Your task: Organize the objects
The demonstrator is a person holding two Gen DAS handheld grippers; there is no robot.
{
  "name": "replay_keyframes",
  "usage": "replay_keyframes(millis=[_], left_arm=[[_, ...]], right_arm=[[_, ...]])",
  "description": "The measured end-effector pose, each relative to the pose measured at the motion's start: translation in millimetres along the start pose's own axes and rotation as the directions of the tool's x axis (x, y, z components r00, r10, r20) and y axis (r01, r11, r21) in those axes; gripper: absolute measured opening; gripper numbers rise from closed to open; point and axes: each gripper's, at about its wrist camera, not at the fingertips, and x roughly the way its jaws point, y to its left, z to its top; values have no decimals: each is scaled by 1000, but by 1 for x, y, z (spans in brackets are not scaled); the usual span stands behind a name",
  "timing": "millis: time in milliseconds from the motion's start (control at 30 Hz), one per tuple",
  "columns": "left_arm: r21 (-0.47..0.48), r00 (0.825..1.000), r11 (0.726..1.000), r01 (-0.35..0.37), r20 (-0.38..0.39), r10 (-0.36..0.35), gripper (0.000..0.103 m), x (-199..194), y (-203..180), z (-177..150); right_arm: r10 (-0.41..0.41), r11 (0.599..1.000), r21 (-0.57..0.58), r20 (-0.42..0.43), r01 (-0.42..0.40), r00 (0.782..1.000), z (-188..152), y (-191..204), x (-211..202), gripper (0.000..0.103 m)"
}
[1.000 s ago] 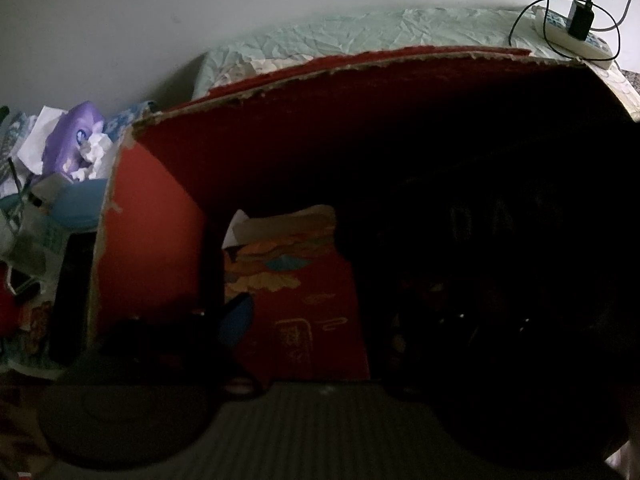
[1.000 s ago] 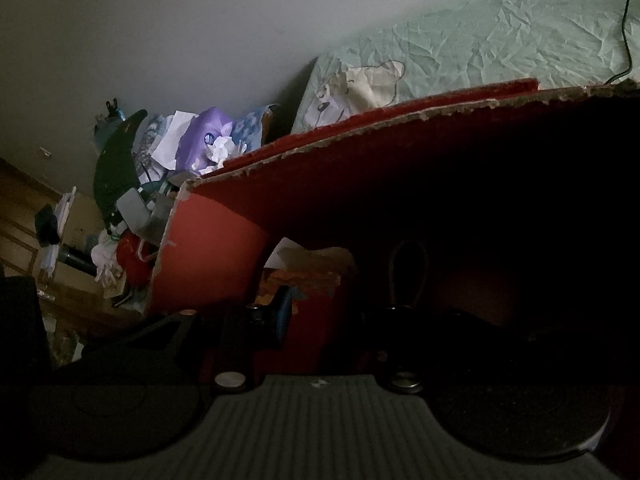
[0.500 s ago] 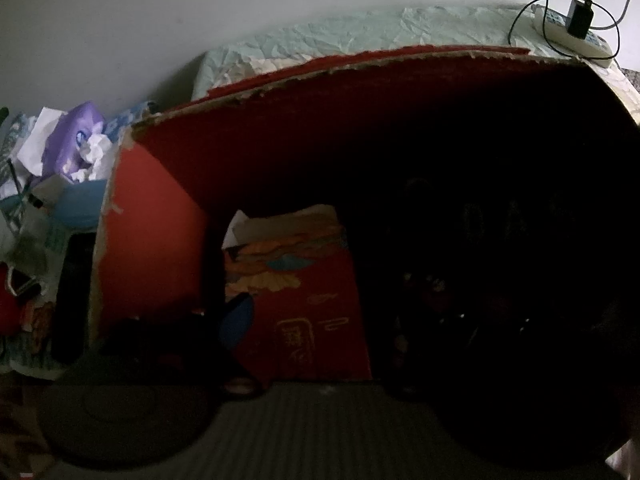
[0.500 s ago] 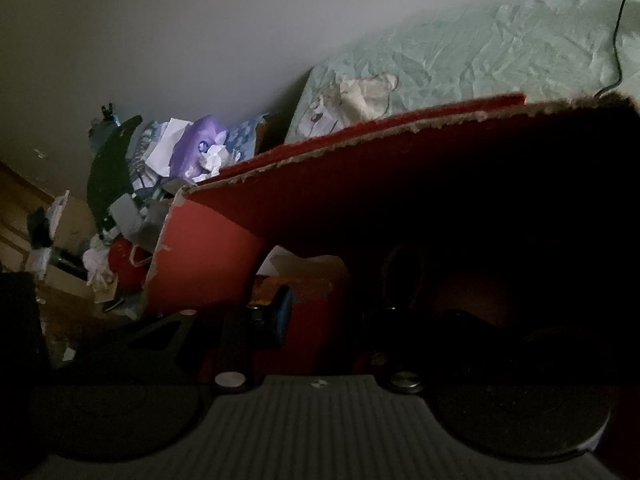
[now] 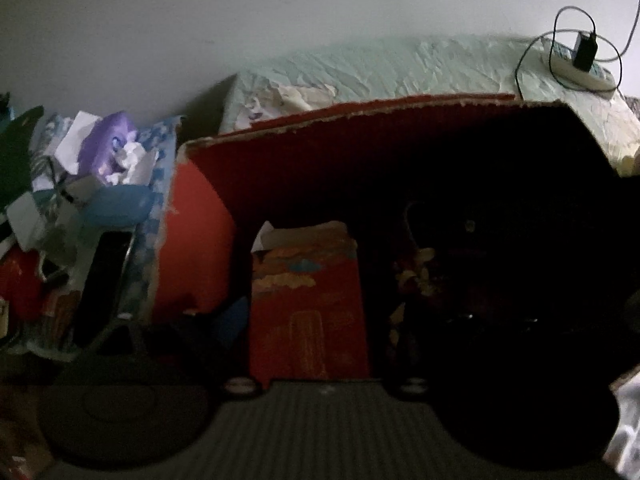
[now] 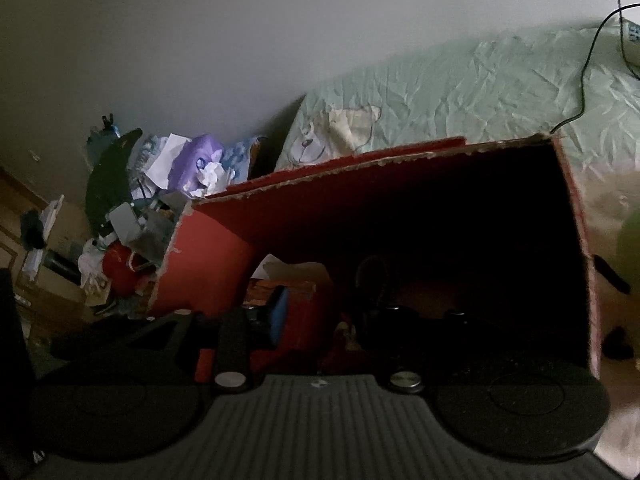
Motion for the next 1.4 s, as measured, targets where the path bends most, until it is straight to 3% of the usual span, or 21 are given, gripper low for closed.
replay_keyframes(millis=[400, 600, 867, 1400], left_arm=[[-64, 998, 998, -21, 52, 25, 87, -44, -2, -20], [-85, 998, 996, -12, 63, 17, 94, -60, -3, -31], [-107, 998, 994, 16, 65, -9, 95, -74, -6, -44], [-179, 999, 983, 42, 13, -40, 103, -72, -4, -59]], right_arm=[[-20, 999, -35, 93, 24, 995, -19, 16, -42, 57], [-63, 995, -68, 142, 74, 988, -30, 29, -60, 59], [-129, 988, -57, 197, 143, 972, -45, 34, -76, 72], [-162, 976, -124, 148, 180, 976, -63, 38, -76, 73]])
